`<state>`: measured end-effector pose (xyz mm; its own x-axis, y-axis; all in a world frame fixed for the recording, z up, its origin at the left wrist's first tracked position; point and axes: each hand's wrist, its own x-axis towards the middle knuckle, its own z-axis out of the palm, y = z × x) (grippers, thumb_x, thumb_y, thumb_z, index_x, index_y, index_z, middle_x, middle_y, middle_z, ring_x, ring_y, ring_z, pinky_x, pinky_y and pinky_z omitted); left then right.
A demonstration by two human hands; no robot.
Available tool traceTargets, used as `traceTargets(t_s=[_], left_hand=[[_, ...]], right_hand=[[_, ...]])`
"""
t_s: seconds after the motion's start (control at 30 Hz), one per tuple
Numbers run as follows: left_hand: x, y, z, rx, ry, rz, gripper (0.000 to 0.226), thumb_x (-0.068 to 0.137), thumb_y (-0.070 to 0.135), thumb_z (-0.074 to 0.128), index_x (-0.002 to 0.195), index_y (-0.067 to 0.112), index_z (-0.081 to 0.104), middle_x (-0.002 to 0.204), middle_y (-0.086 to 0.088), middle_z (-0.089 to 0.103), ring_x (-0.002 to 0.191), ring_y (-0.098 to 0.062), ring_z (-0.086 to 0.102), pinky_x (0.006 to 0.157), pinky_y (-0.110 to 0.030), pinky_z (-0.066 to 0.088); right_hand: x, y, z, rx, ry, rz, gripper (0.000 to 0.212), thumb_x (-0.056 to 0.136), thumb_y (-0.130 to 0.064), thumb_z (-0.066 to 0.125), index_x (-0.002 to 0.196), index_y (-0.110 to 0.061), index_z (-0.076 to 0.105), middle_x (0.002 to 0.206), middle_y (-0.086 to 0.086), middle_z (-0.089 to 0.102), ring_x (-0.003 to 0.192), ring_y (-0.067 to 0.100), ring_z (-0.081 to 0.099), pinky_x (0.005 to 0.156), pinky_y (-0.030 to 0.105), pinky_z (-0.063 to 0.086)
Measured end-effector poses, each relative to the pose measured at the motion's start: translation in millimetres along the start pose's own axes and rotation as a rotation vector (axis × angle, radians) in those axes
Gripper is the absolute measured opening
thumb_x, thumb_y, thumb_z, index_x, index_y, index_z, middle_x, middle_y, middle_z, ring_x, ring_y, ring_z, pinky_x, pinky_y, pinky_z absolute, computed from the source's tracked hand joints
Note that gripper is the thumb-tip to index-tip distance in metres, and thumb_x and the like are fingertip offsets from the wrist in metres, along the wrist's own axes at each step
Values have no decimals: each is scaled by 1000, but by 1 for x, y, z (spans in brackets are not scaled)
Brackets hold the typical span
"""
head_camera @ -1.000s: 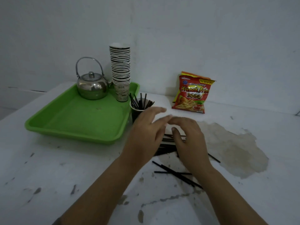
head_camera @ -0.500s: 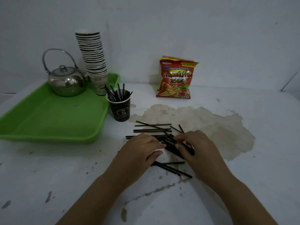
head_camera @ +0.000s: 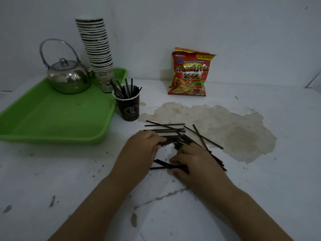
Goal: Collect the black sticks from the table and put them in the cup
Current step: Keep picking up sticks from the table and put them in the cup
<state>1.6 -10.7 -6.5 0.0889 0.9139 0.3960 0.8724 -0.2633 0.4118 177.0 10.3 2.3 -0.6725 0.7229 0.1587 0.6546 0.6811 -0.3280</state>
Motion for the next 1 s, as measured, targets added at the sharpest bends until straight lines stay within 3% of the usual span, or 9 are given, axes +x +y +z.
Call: traceTargets(t_s=[0.1, 0.2, 0.4, 0.6, 0.8, 1.0], left_hand=[[-1, -3, 2, 17, -11, -18, 24, 85, 6, 61, 108, 11, 66, 99, -5, 66, 91, -22, 57, 78, -25, 39], [-1, -6, 3, 26, -37, -16, 31, 79, -6, 62, 107, 8, 66, 98, -9, 67, 88, -26, 59, 75, -29, 42], [1, -10, 2, 56, 15, -21, 47, 68, -21, 56, 105, 7, 66, 92, -12, 68, 81, -29, 60, 70, -34, 45], [1, -6, 0, 47, 58, -31, 40, 74, -18, 56, 105, 4, 66, 91, -15, 68, 81, -31, 60, 69, -34, 44], [0, -7, 1, 18, 63, -60, 34, 83, -11, 50, 108, 7, 65, 97, -13, 68, 87, -28, 59, 75, -31, 42], [-1, -9, 3, 8, 55, -70, 30, 87, -5, 50, 109, 9, 65, 97, -10, 68, 88, -26, 57, 75, -30, 41]], right_hand=[[1, -3, 2, -43, -10, -35, 22, 88, -31, 55, 101, -18, 68, 98, 1, 63, 95, 19, 51, 82, 31, 39], [3, -7, 5, -70, -2, -24, 19, 87, -21, 53, 91, -10, 68, 91, 7, 64, 89, 24, 54, 80, 38, 44], [3, -7, 9, -91, 3, 22, 16, 86, -17, 45, 94, -11, 58, 98, 5, 57, 94, 19, 48, 84, 27, 36], [5, -4, 14, -122, -36, 12, 35, 91, -8, 36, 120, -15, 54, 115, 3, 56, 108, 17, 45, 94, 26, 33], [5, -2, 11, -161, 27, 27, 22, 89, -12, 43, 101, -10, 62, 104, 7, 60, 98, 22, 50, 87, 32, 41], [3, 1, 12, -203, 33, 1, 18, 92, -11, 44, 103, -12, 57, 104, 6, 58, 97, 23, 50, 86, 32, 39]])
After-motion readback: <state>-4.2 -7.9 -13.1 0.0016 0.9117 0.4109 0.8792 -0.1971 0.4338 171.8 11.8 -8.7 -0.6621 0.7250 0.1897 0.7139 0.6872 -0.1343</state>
